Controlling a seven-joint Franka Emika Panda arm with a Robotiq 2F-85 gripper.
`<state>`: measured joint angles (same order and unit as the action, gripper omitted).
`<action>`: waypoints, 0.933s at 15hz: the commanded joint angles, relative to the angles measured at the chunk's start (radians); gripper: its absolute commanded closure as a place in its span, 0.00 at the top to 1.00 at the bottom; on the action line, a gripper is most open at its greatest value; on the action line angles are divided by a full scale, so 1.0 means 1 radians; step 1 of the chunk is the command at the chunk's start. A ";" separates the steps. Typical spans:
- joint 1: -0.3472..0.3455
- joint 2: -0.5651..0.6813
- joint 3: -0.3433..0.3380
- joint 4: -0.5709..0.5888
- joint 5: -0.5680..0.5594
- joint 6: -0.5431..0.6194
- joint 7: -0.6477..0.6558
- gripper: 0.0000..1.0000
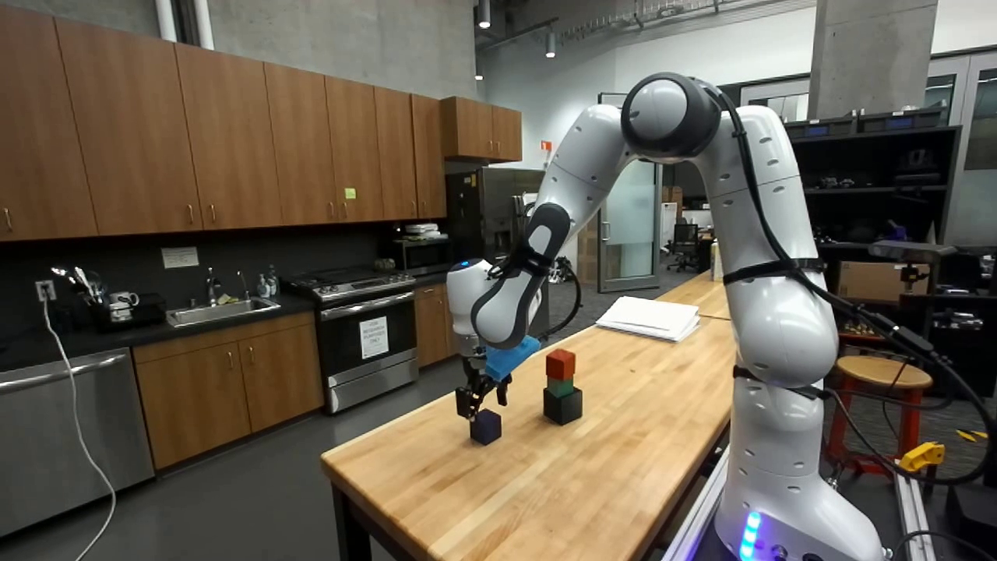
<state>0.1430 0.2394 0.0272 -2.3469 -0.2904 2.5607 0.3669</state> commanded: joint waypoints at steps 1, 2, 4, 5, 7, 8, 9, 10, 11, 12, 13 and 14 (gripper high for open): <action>-0.008 0.028 -0.001 0.043 0.048 -0.050 -0.068 1.00; -0.011 0.032 0.000 0.049 0.060 -0.057 -0.083 1.00; -0.013 0.044 0.001 0.060 0.078 -0.068 -0.103 1.00; -0.012 0.048 0.000 0.064 0.082 -0.073 -0.109 1.00; -0.012 0.056 -0.001 0.070 0.088 -0.081 -0.120 1.00; -0.011 0.059 -0.001 0.073 0.090 -0.084 -0.123 1.00; -0.010 0.063 -0.001 0.075 0.091 -0.084 -0.126 1.00; -0.010 0.067 -0.001 0.079 0.094 -0.088 -0.131 1.00; -0.010 0.070 -0.001 0.081 0.096 -0.090 -0.134 1.00; -0.009 0.074 -0.001 0.083 0.095 -0.087 -0.135 0.93; -0.009 0.074 -0.001 0.083 0.095 -0.088 -0.135 0.74; -0.008 0.076 -0.001 0.084 0.095 -0.086 -0.136 0.68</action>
<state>0.1338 0.3035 0.0271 -2.2856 -0.2125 2.4973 0.2569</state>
